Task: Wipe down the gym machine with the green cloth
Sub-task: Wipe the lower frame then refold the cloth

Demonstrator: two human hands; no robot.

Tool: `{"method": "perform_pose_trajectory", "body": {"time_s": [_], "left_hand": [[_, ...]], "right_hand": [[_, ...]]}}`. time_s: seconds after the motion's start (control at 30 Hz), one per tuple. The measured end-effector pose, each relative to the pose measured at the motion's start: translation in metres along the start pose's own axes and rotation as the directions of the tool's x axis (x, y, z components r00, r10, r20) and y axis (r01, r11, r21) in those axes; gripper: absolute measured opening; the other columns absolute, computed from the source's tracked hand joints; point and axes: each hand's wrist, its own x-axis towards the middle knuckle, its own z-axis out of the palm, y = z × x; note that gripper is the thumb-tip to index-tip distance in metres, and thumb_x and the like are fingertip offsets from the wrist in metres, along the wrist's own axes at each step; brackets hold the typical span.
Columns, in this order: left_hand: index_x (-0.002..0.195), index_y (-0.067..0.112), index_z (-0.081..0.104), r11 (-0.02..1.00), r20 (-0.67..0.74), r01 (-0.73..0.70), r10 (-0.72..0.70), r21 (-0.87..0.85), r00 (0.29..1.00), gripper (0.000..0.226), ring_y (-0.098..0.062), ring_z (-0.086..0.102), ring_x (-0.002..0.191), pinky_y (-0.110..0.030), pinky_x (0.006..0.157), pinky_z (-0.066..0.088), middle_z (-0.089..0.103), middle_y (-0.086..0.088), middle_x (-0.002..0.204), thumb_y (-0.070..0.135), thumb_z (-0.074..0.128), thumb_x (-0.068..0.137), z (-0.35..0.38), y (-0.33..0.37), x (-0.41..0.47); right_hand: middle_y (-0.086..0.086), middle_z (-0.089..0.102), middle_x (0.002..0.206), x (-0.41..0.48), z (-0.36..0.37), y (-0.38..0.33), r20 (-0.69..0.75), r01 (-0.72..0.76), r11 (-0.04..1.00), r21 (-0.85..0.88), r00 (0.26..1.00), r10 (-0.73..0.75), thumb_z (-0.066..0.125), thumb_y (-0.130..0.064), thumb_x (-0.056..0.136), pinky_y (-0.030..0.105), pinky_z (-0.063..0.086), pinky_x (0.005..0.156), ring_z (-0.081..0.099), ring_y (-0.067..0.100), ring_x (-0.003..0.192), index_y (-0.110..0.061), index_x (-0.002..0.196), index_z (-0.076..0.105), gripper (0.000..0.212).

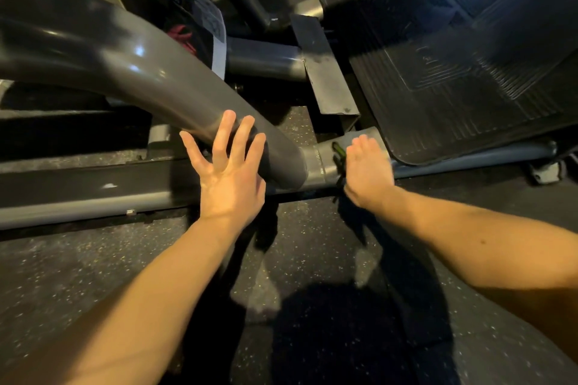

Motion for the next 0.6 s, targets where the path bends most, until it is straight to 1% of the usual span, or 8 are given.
{"method": "perform_pose_trajectory", "body": {"time_s": [0.13, 0.17, 0.27, 0.33, 0.4, 0.47, 0.53, 0.6], "left_hand": [[0.144, 0.016, 0.051, 1.000, 0.011, 0.020, -0.020, 0.005, 1.000, 0.065, -0.033, -0.001, 0.156, -0.081, 0.111, 0.002, 0.024, -0.009, 0.164, 0.027, 0.068, 0.082, -0.002, 0.003, 0.000], [0.145, 0.017, 0.051, 1.000, 0.015, 0.021, -0.021, 0.017, 1.000, 0.065, -0.033, -0.002, 0.157, -0.081, 0.112, 0.003, 0.023, -0.009, 0.164, 0.029, 0.067, 0.083, -0.003, 0.005, 0.001], [0.148, 0.019, 0.048, 0.998, 0.013, 0.013, -0.014, 0.067, 1.000, 0.065, -0.033, -0.005, 0.157, -0.081, 0.111, 0.005, 0.021, -0.008, 0.165, 0.032, 0.061, 0.086, -0.003, 0.005, 0.001], [0.149, 0.020, 0.046, 0.997, 0.012, 0.004, -0.005, 0.076, 1.000, 0.065, -0.033, -0.005, 0.157, -0.081, 0.111, 0.006, 0.020, -0.008, 0.165, 0.032, 0.059, 0.086, -0.003, 0.004, 0.000], [0.149, 0.020, 0.045, 0.996, 0.020, 0.002, -0.004, 0.085, 1.000, 0.065, -0.033, -0.007, 0.156, -0.081, 0.110, 0.007, 0.019, -0.008, 0.166, 0.032, 0.058, 0.087, -0.002, 0.003, -0.002], [0.149, 0.020, 0.046, 0.996, 0.022, 0.008, -0.010, 0.089, 1.000, 0.065, -0.033, -0.007, 0.156, -0.081, 0.111, 0.006, 0.020, -0.008, 0.165, 0.032, 0.059, 0.086, -0.001, 0.003, -0.002], [0.148, 0.019, 0.047, 0.996, 0.017, 0.022, -0.024, 0.087, 1.000, 0.065, -0.032, -0.006, 0.156, -0.082, 0.111, 0.005, 0.022, -0.008, 0.165, 0.031, 0.060, 0.085, 0.000, 0.003, -0.001], [0.147, 0.019, 0.048, 0.997, 0.019, 0.018, -0.020, 0.077, 1.000, 0.065, -0.032, -0.005, 0.156, -0.081, 0.111, 0.003, 0.023, -0.007, 0.165, 0.030, 0.062, 0.085, 0.000, 0.004, 0.001]], "right_hand": [[0.021, 0.024, 0.163, -0.028, -0.008, -0.037, 0.044, 0.256, 0.955, 0.150, 0.963, -0.265, 0.047, -0.036, 0.098, 0.049, 0.015, 0.125, 0.020, 0.038, 0.150, 0.001, 0.154, 0.031, 0.070], [0.018, 0.027, 0.162, -0.028, -0.007, -0.024, 0.005, 0.271, 0.942, 0.199, 0.961, -0.277, 0.050, -0.033, 0.095, 0.048, 0.015, 0.125, 0.021, 0.037, 0.151, 0.000, 0.153, 0.034, 0.068], [0.013, 0.052, 0.128, -0.003, 0.004, 0.026, -0.068, 0.073, 0.971, 0.226, 0.996, -0.059, 0.052, -0.033, 0.078, 0.044, 0.033, 0.111, 0.047, 0.035, 0.125, -0.006, 0.123, 0.055, 0.052], [0.014, 0.053, 0.126, 0.014, 0.009, 0.041, -0.006, -0.070, 0.983, 0.167, 0.997, 0.072, 0.054, -0.041, 0.082, 0.044, 0.033, 0.110, 0.046, 0.034, 0.121, -0.004, 0.125, 0.055, 0.057], [0.015, 0.051, 0.124, 0.015, 0.002, 0.011, 0.008, -0.086, 0.982, 0.167, 0.996, 0.086, 0.055, -0.044, 0.083, 0.043, 0.035, 0.105, 0.045, 0.032, 0.117, -0.002, 0.126, 0.054, 0.060], [0.014, 0.048, 0.125, 0.001, -0.001, -0.035, -0.017, 0.046, 0.966, 0.254, 0.999, -0.043, 0.055, -0.038, 0.082, 0.042, 0.037, 0.105, 0.042, 0.031, 0.115, -0.004, 0.126, 0.053, 0.055], [0.017, 0.040, 0.148, -0.014, 0.005, -0.055, -0.036, 0.212, 0.943, 0.255, 0.977, -0.209, 0.053, -0.034, 0.086, 0.046, 0.028, 0.119, 0.034, 0.035, 0.137, -0.003, 0.144, 0.043, 0.066], [0.013, 0.039, 0.154, -0.010, 0.009, -0.033, -0.124, 0.261, 0.906, 0.333, 0.965, -0.232, 0.057, -0.031, 0.085, 0.046, 0.022, 0.123, 0.031, 0.030, 0.144, -0.006, 0.147, 0.041, 0.068]]}}
